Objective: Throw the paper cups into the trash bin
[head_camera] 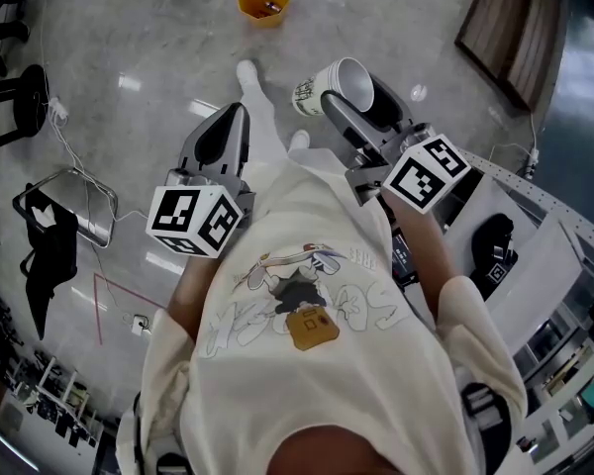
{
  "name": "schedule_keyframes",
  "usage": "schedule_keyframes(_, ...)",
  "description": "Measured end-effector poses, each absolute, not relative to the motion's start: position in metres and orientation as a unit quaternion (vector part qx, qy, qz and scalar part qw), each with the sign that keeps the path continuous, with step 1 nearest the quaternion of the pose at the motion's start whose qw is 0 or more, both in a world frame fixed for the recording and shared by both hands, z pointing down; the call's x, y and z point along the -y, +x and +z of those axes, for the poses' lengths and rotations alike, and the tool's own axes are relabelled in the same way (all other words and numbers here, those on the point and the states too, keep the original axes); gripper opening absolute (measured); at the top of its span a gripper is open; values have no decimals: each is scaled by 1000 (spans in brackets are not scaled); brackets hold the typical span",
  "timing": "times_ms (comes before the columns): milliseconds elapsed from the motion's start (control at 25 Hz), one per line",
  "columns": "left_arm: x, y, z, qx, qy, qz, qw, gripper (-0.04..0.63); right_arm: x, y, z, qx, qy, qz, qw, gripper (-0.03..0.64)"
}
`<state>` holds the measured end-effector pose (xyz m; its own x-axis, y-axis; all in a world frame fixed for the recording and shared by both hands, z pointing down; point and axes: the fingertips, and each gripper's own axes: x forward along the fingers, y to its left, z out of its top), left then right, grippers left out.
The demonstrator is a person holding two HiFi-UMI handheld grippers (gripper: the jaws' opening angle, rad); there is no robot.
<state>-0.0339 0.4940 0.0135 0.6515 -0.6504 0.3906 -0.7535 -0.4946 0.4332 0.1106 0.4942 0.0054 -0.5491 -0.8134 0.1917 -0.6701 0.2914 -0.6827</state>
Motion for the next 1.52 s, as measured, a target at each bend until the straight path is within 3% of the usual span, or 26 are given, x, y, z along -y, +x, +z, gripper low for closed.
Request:
schedule_keyframes(320,-361,-46,33,393,860,87,314,3,-370,92,21,-798,-464,-377,76,367)
schedule_keyframes(800,-144,-84,38,356,863,86,348,3,-180,57,28,-797,-482,-365,-8,367)
schedule_keyframes(1520,-37,-49,180,380,823,149,395,3,-31,56,177,-815,-411,-386,-133,367)
